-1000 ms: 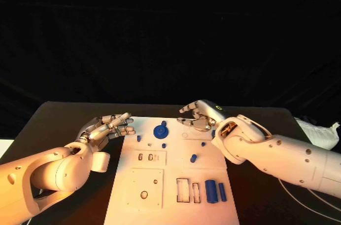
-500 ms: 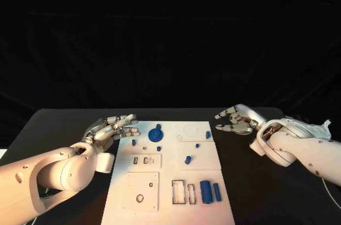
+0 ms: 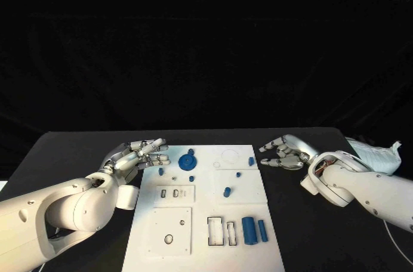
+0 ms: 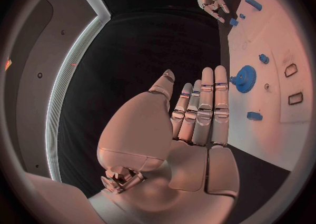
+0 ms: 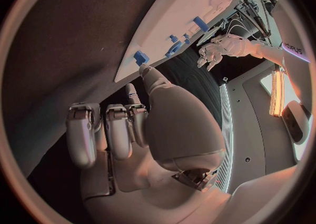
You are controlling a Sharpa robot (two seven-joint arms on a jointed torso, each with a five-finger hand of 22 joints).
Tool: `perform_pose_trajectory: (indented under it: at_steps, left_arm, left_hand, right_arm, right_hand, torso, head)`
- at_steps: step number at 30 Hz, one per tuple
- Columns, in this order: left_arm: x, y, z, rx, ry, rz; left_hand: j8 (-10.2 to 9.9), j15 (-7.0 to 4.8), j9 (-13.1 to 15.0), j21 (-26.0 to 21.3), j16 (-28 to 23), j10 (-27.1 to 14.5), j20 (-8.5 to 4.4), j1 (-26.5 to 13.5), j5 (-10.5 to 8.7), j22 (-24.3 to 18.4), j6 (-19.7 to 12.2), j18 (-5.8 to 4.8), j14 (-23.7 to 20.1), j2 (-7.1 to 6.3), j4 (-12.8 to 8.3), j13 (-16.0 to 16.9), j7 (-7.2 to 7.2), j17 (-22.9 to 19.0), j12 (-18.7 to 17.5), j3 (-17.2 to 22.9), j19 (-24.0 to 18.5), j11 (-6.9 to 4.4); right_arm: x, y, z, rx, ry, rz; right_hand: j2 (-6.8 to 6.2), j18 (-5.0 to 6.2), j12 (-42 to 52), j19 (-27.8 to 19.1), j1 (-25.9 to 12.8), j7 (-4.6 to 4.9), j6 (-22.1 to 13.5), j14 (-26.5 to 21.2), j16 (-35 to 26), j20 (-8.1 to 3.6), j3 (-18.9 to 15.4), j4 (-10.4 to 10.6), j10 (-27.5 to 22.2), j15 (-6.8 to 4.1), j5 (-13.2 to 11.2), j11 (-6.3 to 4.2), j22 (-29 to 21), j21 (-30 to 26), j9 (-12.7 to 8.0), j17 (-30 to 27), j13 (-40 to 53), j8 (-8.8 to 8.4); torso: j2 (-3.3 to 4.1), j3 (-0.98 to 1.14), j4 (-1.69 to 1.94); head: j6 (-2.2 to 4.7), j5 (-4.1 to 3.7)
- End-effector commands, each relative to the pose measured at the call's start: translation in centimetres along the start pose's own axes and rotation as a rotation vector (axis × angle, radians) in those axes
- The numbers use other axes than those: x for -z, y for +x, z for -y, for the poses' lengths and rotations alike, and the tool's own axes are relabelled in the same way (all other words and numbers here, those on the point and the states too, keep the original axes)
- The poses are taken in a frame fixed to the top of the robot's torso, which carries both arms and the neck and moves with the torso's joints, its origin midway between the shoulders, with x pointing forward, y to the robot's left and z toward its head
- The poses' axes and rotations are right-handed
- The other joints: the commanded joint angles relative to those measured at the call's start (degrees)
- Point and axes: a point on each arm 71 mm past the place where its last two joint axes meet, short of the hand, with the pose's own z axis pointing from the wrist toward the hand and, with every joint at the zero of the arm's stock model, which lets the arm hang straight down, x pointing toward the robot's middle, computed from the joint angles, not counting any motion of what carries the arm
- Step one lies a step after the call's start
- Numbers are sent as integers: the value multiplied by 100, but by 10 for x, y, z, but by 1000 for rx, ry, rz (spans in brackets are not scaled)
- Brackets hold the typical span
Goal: Assemble the parts on the task board
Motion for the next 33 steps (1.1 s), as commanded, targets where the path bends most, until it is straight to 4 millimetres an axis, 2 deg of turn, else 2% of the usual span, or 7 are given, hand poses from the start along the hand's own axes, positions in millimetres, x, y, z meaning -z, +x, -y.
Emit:
perform_pose_trajectory:
  at_steps: [1,6,15,33]
  left_arm:
    - [0,3,0,1,4,-23]
    - [0,2,0,0,4,-20]
    - [-1,4,-1,2,3,-25]
    - [-2,4,-1,2,2,-24]
  left_hand:
    - [-36,9,-3,-20,-23,-31,10,-6,-8,-6,0,49,-14,39,-41,-4,14,7,-31,2,-48,-8]
    - [-36,9,-3,-19,-23,-31,10,-5,-8,-6,0,49,-14,39,-42,-4,15,7,-31,2,-48,-8]
    - [-38,9,-3,-17,-24,-34,10,-5,-10,-5,-3,50,-9,38,-47,-5,21,11,-33,4,-48,-6]
    - [-38,9,-3,-17,-24,-34,10,-5,-10,-5,-3,50,-9,38,-47,-5,21,11,-33,4,-48,-6]
  right_arm:
    - [-1,4,-1,22,-13,-12]
    - [-4,11,-4,24,-22,-20]
    - [-8,19,-7,32,-17,-36]
    - [-17,29,-11,33,-4,-49]
  right_hand:
    - [-25,-103,-25,259,5,1,-33,553,-32,12,7,-34,367,5,-42,2,778,-12,-5,1267,1226,-33]
    - [-9,-105,-9,263,7,0,-21,555,-29,13,15,-41,376,5,-54,1,786,-9,-3,1275,1237,-22]
    - [60,-106,19,268,30,-14,71,559,-21,11,64,-88,394,-2,-53,-12,796,-5,15,1292,1255,13]
    - [151,-116,67,291,37,-50,259,572,6,-9,185,-171,423,-28,-118,-41,844,15,39,1350,1288,46]
  torso:
    - [21,13,17]
    - [23,20,10]
    - [18,9,17]
    - [28,9,9]
  head:
    - [-1,6]
    - [-13,20]
    - [-91,41]
    - [-117,64]
